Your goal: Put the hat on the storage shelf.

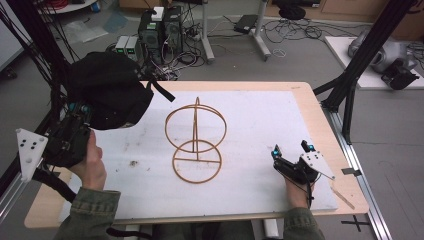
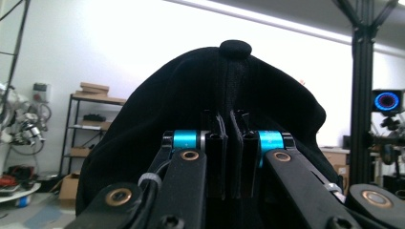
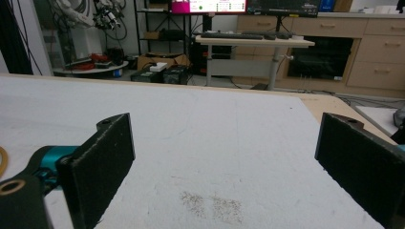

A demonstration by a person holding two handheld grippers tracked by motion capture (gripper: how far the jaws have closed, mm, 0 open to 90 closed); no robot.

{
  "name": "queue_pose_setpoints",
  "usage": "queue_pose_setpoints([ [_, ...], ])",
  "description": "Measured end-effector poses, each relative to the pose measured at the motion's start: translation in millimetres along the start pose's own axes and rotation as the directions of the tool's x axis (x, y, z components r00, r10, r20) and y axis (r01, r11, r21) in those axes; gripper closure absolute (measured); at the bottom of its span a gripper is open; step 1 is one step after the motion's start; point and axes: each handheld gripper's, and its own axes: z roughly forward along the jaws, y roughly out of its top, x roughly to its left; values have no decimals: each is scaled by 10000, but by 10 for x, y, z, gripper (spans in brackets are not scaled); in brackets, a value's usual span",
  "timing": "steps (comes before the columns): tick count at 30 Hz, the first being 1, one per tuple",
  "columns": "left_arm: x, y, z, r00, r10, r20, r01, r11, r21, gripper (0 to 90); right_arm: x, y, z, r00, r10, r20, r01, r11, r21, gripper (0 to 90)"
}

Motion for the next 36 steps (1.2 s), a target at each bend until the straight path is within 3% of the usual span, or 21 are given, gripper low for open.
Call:
queue_pose_setpoints([
  [6, -74, 4, 102, 9978, -545, 382, 548, 9985, -70, 860, -4, 1, -6, 10000, 30, 3, -30, 10000, 11, 53],
  [12, -171, -56, 194, 9892, -1071, 1002, 1074, 9942, 26, 860, -2, 3, -6, 9999, 105, 0, -105, 9999, -4, 53],
  [16, -243, -92, 253, 9750, -1609, 1530, 1619, 9868, 57, 860, -6, 4, -3, 10000, 64, 5, -64, 10000, -38, 53],
  [23, -338, -101, 326, 9564, -2130, 1997, 2151, 9765, 113, 860, -11, 4, -8, 10000, 76, -23, -76, 10000, -49, 53],
  [30, -492, -105, 405, 9258, -2755, 2588, 2807, 9596, 174, 860, -12, 5, -8, 10000, 69, -25, -69, 10000, -58, 53],
  [32, -558, -106, 431, 9203, -2760, 2774, 2806, 9595, 236, 860, -9, 7, -10, 10000, 96, -14, -96, 9999, -68, 53],
  [36, -692, -120, 461, 9154, -2488, 3164, 2507, 9674, 355, 860, -18, 10, -17, 9999, 113, -15, -113, 9999, -84, 53],
])
